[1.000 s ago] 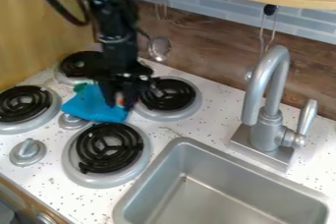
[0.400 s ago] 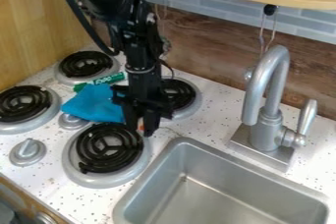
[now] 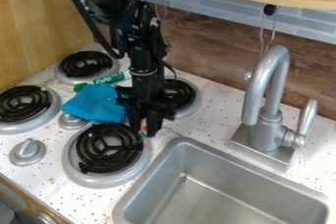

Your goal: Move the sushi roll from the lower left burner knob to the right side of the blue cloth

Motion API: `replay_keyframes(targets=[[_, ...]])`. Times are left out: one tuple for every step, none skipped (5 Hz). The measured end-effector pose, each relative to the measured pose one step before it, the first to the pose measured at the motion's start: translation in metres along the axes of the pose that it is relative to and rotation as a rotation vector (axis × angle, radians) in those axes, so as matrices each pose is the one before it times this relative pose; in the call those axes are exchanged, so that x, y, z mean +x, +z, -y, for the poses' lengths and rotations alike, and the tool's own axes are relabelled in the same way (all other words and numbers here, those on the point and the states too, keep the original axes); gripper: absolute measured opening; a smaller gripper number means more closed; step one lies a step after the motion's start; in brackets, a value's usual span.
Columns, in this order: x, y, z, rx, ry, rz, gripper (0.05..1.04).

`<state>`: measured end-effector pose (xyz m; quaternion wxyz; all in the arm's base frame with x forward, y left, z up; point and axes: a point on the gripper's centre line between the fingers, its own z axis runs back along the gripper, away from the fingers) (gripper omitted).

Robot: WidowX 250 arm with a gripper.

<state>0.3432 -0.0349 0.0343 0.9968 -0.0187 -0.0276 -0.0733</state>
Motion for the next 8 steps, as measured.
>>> replay_keyframes(targets=[[0.00061, 0.00185, -0.00030, 0.0018, -0.0022, -0.0048, 0.806], [0.00170, 0.00001, -0.00015, 0.0010, -0.0107, 0.0107, 1.014], [-0.00506, -0.00313, 0.00025, -0.0010, -0.0102, -0.0138, 1.010], [-0.00841, 0.00255, 0.00168, -0.0119, 0.0004, 0.0000, 1.010], [-0.00427, 0.02552, -0.00039, 0.0111, 0.0048, 0.0574, 1.010], [-0.00996, 0.02631, -0.00237, 0.0308, -0.0050, 0.0461, 1.010], [-0.01086, 0.03539, -0.00444, 0.0228, 0.0016, 0.0734, 1.010], [-0.01549, 0.03220, -0.00617, 0.0218, -0.0130, 0.0515, 1.010]])
